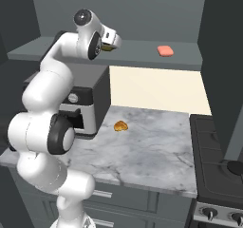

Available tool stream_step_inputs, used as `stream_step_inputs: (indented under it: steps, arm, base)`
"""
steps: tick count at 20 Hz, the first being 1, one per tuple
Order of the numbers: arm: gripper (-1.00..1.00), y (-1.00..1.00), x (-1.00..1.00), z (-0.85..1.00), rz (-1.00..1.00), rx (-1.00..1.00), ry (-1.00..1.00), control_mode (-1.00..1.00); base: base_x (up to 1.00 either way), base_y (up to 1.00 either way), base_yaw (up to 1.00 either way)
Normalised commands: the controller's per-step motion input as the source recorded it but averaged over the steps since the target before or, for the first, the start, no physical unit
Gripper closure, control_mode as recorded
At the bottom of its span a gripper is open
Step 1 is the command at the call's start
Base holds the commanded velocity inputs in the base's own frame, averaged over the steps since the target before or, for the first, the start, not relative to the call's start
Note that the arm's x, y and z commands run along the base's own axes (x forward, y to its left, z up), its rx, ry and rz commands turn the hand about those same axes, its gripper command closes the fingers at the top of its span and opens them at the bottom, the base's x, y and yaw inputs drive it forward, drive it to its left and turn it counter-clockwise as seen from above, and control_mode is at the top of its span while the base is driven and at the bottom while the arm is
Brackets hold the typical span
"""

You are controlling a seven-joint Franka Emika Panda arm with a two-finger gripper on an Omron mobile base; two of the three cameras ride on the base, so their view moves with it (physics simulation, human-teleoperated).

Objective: Pick the sponge and bar soap from the cabinet and place them on the counter.

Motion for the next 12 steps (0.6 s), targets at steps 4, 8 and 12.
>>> stream_step_inputs:
  steps: [4, 8, 12]
  arm:
    - [-1.0, 0.0, 0.22, -0.03, 0.0, 0.01, 0.02, -1.0]
    - [-1.0, 0.0, 0.19, -0.03, 0.0, 0.0, 0.01, -1.0]
    - [-1.0, 0.0, 0.18, -0.02, 0.0, 0.01, 0.02, -1.0]
  base:
    - [0.0, 0.0, 0.0]
    - [0.0, 0.0, 0.0]
    - [0.0, 0.0, 0.0]
